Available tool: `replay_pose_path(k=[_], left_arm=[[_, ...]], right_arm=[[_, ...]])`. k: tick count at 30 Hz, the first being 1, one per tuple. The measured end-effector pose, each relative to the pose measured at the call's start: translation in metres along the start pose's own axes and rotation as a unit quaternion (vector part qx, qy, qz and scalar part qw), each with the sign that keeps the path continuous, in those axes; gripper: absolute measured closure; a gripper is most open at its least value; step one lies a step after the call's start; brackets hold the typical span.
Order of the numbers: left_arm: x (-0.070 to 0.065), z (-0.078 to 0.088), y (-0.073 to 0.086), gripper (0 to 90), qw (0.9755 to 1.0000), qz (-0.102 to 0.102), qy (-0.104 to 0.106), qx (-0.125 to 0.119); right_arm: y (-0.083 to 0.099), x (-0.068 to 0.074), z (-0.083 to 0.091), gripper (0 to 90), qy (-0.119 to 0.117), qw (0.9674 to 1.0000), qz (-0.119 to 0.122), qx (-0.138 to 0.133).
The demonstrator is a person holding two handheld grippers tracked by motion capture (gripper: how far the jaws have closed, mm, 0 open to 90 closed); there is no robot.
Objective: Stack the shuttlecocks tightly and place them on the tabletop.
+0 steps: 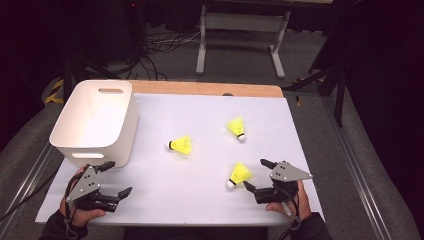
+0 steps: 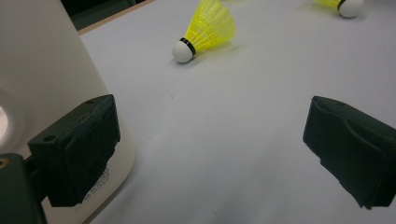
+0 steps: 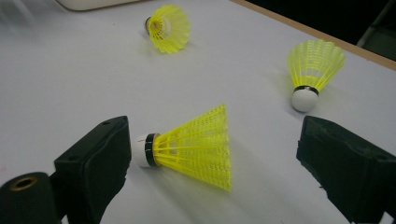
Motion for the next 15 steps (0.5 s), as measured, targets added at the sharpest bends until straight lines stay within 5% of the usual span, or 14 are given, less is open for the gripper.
replay_pose_path(k=[15], left_arm=[[0.0045,0.0031,0.003,6.1,1.0,0.0,-0.006,0.006]], right_arm=[[0.0023,-0.0011,-0.008,16.1,-0.036,0.999,0.008,0.025]])
Point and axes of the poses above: each handheld gripper's, and its own axes: z roughly backward along the jaws, y roughly out of its underside, x roughly to its left, the point moved 4 cm from there along -z, roughly forward along the jaws, and after that the axes turned 11 degrees about y, right-handed, at the moved point
